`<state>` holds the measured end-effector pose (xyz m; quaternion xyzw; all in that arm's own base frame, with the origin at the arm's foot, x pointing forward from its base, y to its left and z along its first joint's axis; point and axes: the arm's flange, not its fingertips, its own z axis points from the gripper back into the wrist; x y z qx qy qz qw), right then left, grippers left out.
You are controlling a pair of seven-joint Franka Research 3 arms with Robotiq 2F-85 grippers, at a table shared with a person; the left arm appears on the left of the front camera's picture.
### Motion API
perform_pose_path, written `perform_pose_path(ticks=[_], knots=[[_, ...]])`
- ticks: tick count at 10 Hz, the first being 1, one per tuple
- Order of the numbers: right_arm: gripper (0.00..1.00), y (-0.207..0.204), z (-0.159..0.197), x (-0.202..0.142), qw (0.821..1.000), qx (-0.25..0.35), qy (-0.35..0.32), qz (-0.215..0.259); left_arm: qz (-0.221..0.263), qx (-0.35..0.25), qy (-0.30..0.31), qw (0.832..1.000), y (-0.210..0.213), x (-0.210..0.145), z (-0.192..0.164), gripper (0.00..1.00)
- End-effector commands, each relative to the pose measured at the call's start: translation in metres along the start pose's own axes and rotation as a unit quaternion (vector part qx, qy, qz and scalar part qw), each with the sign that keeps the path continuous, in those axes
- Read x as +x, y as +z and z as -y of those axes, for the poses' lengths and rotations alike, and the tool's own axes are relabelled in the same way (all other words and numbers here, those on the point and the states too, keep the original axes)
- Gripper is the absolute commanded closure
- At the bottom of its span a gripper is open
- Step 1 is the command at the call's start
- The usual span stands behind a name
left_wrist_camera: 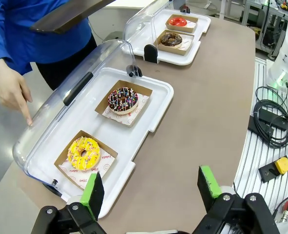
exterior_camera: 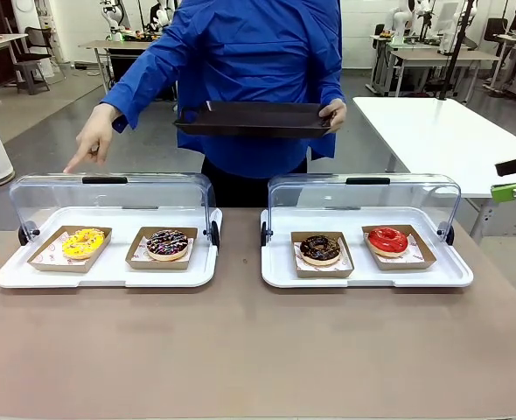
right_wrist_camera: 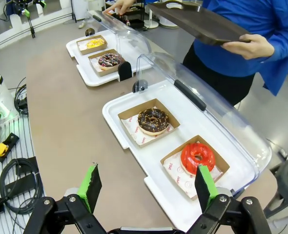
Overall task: Provide the desired donut to the person.
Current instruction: Pick up and lift the Paper togo box containing the Donut pointed at by the person.
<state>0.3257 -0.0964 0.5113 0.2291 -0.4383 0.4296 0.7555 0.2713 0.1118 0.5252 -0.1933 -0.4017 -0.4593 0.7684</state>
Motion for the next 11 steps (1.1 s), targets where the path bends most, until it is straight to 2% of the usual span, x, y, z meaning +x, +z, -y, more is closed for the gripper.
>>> perform_pose_path(ticks=[1, 2, 3, 4, 5, 6, 7, 8, 9, 10, 11], knots=[[0.0, -0.001, 0.002, 0.0, 1.0, 0.003, 0.005, 0.003, 0.005, 0.0, 0.001, 1.0, 0.0, 0.0, -0.001, 0.0], [0.0, -0.001, 0.002, 0.0, 1.0, 0.003, 0.005, 0.003, 0.0, 0.0, 0.0, 1.0, 0.0, 0.0, 0.0, 0.0], [0.0, -0.001, 0.002, 0.0, 1.0, 0.003, 0.005, 0.003, -0.105, -0.007, -0.033, 0.994, -0.008, 0.019, -0.002, 0.0], [0.0, -0.001, 0.002, 0.0, 1.0, 0.003, 0.005, 0.003, -0.192, -0.022, -0.081, 0.978, -0.022, 0.036, -0.009, 0.0], [0.0, -0.001, 0.002, 0.0, 1.0, 0.003, 0.005, 0.003, -0.26, -0.028, -0.113, 0.958, -0.04, 0.047, -0.019, 0.0], [0.0, -0.001, 0.002, 0.0, 1.0, 0.003, 0.005, 0.003, -0.331, -0.044, -0.165, 0.928, -0.062, 0.05, -0.022, 0.0], [0.0, -0.001, 0.002, 0.0, 1.0, 0.003, 0.005, 0.003, -0.396, -0.029, -0.19, 0.898, -0.08, 0.051, -0.024, 0.0], [0.0, -0.001, 0.002, 0.0, 1.0, 0.003, 0.005, 0.003, -0.418, -0.058, -0.228, 0.878, -0.099, 0.051, -0.027, 0.0], [0.0, -0.001, 0.002, 0.0, 1.0, 0.003, 0.005, 0.003, -0.352, -0.102, -0.242, 0.898, -0.123, 0.046, -0.036, 0.0], [0.0, -0.001, 0.002, 0.0, 1.0, 0.003, 0.005, 0.003, -0.376, -0.052, -0.183, 0.907, -0.096, 0.052, -0.017, 0.0], [0.0, -0.001, 0.002, 0.0, 1.0, 0.003, 0.005, 0.003, -0.376, -0.052, -0.183, 0.907, -0.096, 0.052, -0.017, 0.0]])
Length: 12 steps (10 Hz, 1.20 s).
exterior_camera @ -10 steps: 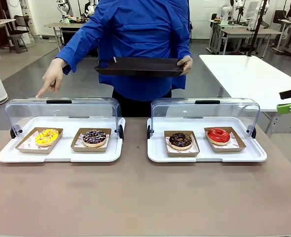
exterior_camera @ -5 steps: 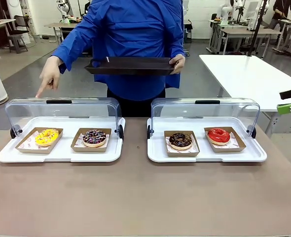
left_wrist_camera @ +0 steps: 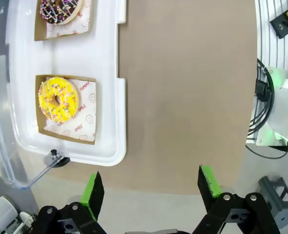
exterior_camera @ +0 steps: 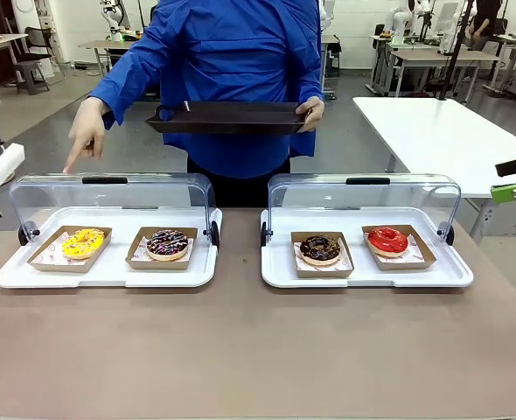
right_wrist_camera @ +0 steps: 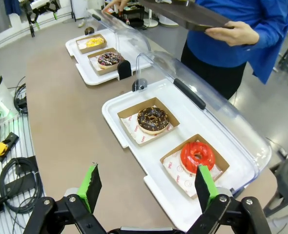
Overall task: Provide the desired donut to the person.
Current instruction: Pick up and lift the Paper togo box containing the Donut pointed at by the person.
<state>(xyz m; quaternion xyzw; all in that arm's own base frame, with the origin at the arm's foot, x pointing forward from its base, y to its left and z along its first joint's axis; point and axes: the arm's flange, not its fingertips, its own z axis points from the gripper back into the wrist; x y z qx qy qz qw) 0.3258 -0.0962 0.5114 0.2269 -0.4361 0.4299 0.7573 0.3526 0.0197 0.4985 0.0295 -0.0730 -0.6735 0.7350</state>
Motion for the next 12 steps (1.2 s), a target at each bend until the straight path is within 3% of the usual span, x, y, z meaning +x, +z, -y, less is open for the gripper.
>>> perform_pose_path(ticks=[1, 2, 3, 5, 7, 9, 12], knots=[[0.0, -0.001, 0.002, 0.0, 1.0, 0.003, 0.005, 0.007, 0.007, 0.011, 0.03, 0.999, 0.014, -0.008, 0.009, 0.0], [0.0, -0.001, 0.002, 0.0, 1.0, 0.003, 0.005, 0.007, 0.0, 0.0, 0.0, 1.0, 0.0, 0.0, 0.0, 0.0], [0.0, -0.001, 0.002, 0.0, 1.0, 0.003, 0.005, 0.007, 0.007, -0.061, -0.01, 0.998, -0.023, 0.005, -0.039, 0.0], [0.0, -0.001, 0.002, 0.0, 1.0, 0.003, 0.005, 0.007, 0.0, -0.1, -0.038, 0.994, -0.061, -0.008, -0.078, 0.0], [0.0, -0.001, 0.002, 0.0, 1.0, 0.003, 0.005, 0.007, 0.009, -0.077, -0.034, 0.996, -0.092, -0.025, -0.106, 0.0], [0.0, -0.001, 0.002, 0.0, 1.0, 0.003, 0.005, 0.007, 0.061, -0.086, -0.063, 0.992, -0.111, -0.036, -0.12, 0.0], [0.0, -0.001, 0.002, 0.0, 1.0, 0.003, 0.005, 0.007, 0.082, -0.071, -0.044, 0.993, -0.144, -0.035, -0.136, 0.0]])
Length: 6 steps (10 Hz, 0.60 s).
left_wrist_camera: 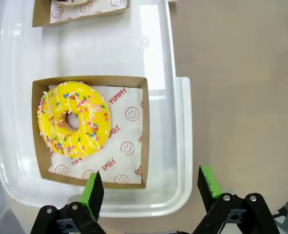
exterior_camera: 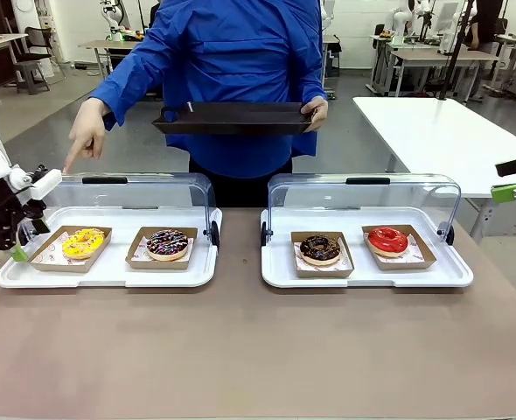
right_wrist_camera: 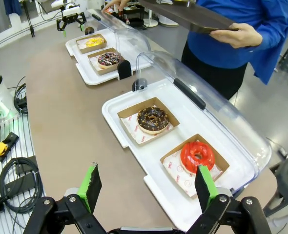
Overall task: Provide the desired donut to the person.
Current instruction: Pick up and lift the Paper togo box containing the Donut pointed at by the person.
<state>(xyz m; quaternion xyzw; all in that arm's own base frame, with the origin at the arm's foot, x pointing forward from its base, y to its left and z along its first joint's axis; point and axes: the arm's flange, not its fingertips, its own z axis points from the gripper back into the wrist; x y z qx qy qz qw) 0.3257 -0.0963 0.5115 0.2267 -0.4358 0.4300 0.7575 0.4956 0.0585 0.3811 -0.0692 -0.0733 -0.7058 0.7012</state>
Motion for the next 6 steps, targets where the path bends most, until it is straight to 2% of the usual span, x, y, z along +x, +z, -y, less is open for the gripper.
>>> perform_pose_path(ticks=[1, 3, 6], knots=[[0.0, -0.001, 0.002, -0.001, 1.0, 0.003, 0.005, 0.007, 0.018, -0.013, -0.001, 1.0, -0.021, -0.002, -0.014, 0.0], [0.0, -0.001, 0.002, -0.001, 1.0, 0.003, 0.005, 0.007, 0.014, -0.023, 0.014, 1.0, -0.04, -0.001, -0.026, 0.0], [0.0, -0.001, 0.002, -0.001, 1.0, 0.003, 0.005, 0.007, 0.007, -0.02, 0.014, 1.0, -0.046, -0.008, -0.025, 0.0]])
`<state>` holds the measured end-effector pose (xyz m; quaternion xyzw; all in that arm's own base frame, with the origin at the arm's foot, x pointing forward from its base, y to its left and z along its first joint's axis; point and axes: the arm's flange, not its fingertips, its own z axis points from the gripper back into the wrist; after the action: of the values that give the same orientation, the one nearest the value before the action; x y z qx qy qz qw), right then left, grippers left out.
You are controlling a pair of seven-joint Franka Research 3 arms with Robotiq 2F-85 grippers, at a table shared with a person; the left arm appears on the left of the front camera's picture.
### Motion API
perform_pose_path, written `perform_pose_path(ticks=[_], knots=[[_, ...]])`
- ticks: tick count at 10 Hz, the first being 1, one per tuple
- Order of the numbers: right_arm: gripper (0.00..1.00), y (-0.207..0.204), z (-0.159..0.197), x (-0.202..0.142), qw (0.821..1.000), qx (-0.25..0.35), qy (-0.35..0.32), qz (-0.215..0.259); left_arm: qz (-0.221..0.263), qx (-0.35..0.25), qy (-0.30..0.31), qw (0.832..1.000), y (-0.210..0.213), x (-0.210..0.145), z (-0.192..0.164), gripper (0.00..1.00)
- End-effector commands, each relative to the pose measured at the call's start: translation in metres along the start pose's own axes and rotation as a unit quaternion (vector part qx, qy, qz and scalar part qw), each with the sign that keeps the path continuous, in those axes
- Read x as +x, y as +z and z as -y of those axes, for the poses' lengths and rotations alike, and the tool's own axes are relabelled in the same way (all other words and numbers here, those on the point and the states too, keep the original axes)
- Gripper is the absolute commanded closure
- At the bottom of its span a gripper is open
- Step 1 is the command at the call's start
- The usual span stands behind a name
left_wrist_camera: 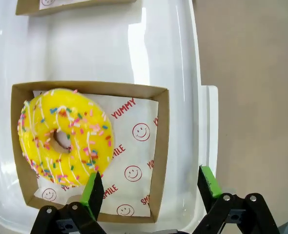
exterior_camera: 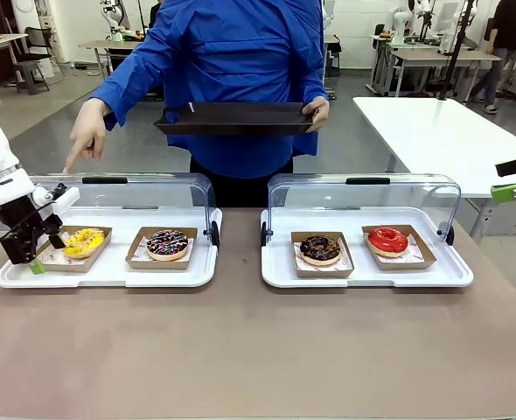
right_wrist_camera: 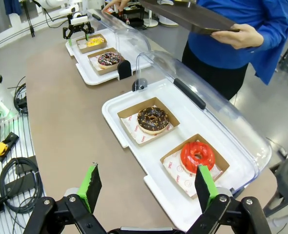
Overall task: Provide the desired donut to the person.
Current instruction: Pick up and lift the Paper togo box containing the Donut pointed at by the person.
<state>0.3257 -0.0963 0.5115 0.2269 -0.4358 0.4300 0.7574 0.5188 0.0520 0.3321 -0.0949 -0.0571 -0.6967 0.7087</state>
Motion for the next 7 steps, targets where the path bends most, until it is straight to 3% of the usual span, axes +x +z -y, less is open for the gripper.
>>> perform_pose_path(ticks=[1, 5, 6, 7], knots=[[0.0, -0.0011, 0.0018, -0.0005, 1.0, 0.003, 0.005, 0.007, -0.006, 0.008, 0.006, 1.0, 0.0024, -0.005, -0.001, 0.0], [0.0, -0.0011, 0.0018, -0.0005, 1.0, 0.003, 0.005, 0.007, -0.007, 0.011, 0.016, 1.0, 0.0023, -0.0052, -0.001, 0.0], [0.0, -0.0011, 0.0018, -0.0005, 1.0, 0.003, 0.005, 0.007, -0.016, 0.004, 0.026, 1.0, 0.0014, -0.0058, -0.0019, 0.6], [0.0, -0.0011, 0.0018, -0.0005, 1.0, 0.003, 0.005, 0.007, -0.015, 0.004, 0.029, 0.999, 0.0004, -0.0066, -0.0023, 0.6]])
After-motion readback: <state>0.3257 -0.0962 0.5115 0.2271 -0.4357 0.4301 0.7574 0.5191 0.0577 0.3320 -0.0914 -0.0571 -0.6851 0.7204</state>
